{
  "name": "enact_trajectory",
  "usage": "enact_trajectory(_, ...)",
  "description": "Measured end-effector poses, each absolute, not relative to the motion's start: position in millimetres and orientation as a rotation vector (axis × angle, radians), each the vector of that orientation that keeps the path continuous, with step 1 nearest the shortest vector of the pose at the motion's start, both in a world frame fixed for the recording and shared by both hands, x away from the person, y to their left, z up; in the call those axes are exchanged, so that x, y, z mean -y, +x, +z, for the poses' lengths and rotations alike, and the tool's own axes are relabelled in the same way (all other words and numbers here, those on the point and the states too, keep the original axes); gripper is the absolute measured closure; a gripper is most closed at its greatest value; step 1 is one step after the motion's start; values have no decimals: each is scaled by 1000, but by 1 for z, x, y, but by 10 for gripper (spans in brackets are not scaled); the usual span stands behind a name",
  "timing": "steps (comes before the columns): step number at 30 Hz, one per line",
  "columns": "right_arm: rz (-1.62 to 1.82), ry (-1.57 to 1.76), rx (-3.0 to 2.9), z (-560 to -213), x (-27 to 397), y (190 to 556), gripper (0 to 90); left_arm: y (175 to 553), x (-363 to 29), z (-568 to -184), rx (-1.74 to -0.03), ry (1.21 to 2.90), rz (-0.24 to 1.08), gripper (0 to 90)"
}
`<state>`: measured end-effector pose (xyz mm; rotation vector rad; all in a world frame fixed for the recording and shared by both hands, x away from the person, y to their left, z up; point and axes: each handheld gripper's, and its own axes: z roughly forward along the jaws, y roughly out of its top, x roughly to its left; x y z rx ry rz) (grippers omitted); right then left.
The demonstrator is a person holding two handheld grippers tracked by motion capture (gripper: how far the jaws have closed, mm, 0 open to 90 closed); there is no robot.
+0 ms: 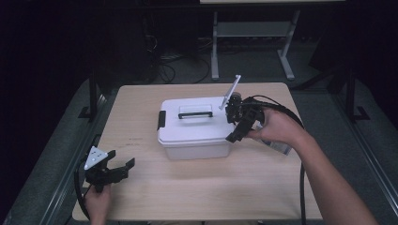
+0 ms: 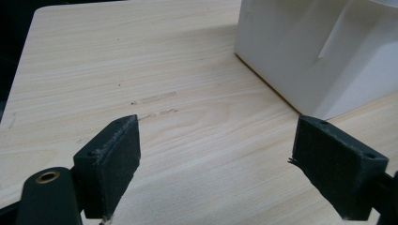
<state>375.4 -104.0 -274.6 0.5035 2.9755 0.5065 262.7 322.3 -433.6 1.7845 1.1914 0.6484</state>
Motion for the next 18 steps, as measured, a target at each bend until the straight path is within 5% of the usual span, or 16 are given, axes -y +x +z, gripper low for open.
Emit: enact_trajectory(18, 493, 447, -2974, -264, 78, 392, 222, 262, -324, -434, -1202, 1773, 638, 149)
